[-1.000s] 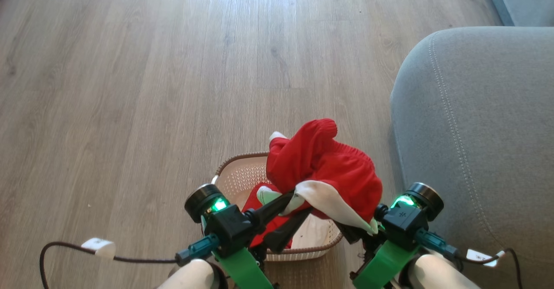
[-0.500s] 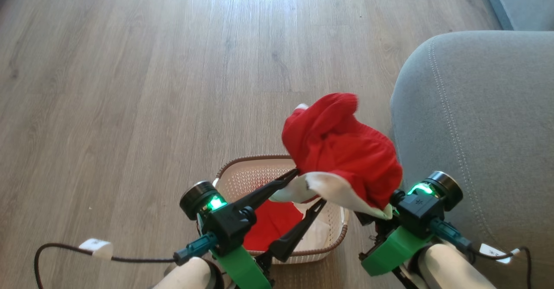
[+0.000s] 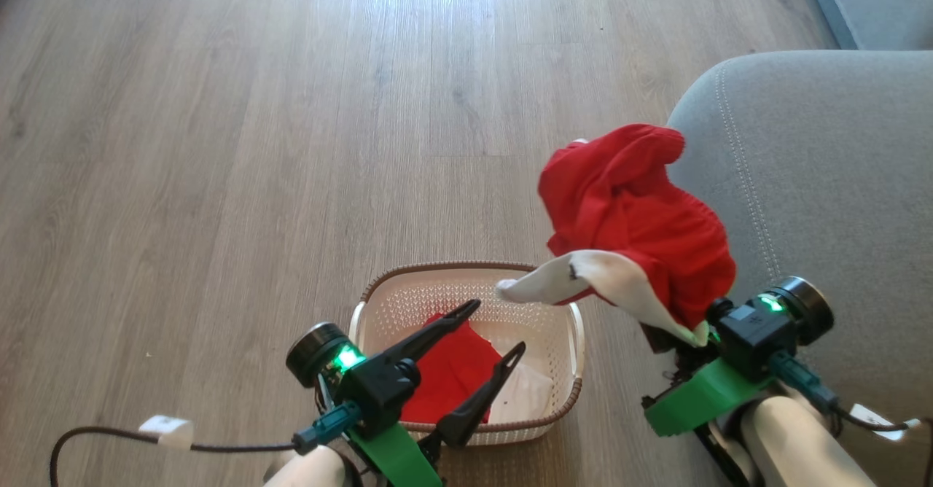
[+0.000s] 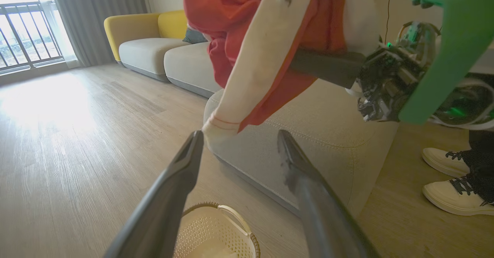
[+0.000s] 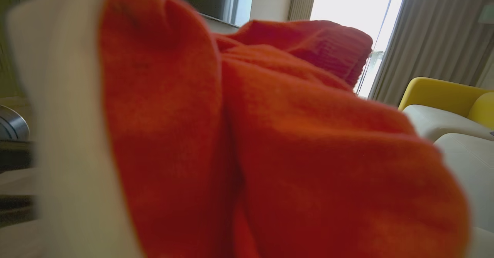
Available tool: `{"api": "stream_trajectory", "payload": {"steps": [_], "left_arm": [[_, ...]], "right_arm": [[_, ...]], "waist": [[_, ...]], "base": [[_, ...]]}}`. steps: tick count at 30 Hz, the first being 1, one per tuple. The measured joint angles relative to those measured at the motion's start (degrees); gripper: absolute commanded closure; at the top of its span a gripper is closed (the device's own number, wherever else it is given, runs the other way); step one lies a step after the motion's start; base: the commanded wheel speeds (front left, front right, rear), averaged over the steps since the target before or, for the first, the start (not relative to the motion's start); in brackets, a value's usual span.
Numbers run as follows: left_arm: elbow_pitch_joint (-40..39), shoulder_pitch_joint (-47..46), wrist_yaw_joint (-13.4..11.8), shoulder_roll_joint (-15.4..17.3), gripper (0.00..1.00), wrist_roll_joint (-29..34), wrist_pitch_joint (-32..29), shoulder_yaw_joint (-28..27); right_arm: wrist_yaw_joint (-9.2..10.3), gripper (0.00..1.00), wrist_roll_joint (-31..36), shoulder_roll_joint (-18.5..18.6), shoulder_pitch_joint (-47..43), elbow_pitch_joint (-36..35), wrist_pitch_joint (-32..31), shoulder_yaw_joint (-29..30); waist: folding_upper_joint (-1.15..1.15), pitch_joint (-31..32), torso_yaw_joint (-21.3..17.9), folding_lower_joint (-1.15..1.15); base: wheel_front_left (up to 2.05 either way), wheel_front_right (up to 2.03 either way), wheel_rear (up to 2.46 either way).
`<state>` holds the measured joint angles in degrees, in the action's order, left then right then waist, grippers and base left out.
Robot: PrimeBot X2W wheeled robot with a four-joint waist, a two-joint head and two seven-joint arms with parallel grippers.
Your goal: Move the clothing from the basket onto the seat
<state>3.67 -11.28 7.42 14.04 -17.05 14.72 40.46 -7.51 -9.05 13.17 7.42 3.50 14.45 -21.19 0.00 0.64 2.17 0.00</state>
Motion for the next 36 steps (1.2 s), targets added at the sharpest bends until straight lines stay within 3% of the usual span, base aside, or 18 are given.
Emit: {"api": "stream_trajectory", "payload": {"steps": [18, 36], "left_arm": [[4.2, 3.6, 0.0, -2.0, 0.00, 0.7, 0.0, -3.4], [6.0, 5.4, 0.0, -2.9, 0.00, 2.0, 0.0, -4.2]], "right_arm": [[0.00, 1.00, 1.8, -1.9, -2.5, -0.4, 0.0, 10.9], [0.00, 1.00, 4.7, -6.3, -4.8, 3.3, 0.0, 29.9]], "waist": [[0.00, -0.6, 0.0, 0.00], [0.00, -0.6, -0.8, 0.00]], "base": [[0.00, 0.00, 0.00], [0.00, 0.00, 0.00]]}}
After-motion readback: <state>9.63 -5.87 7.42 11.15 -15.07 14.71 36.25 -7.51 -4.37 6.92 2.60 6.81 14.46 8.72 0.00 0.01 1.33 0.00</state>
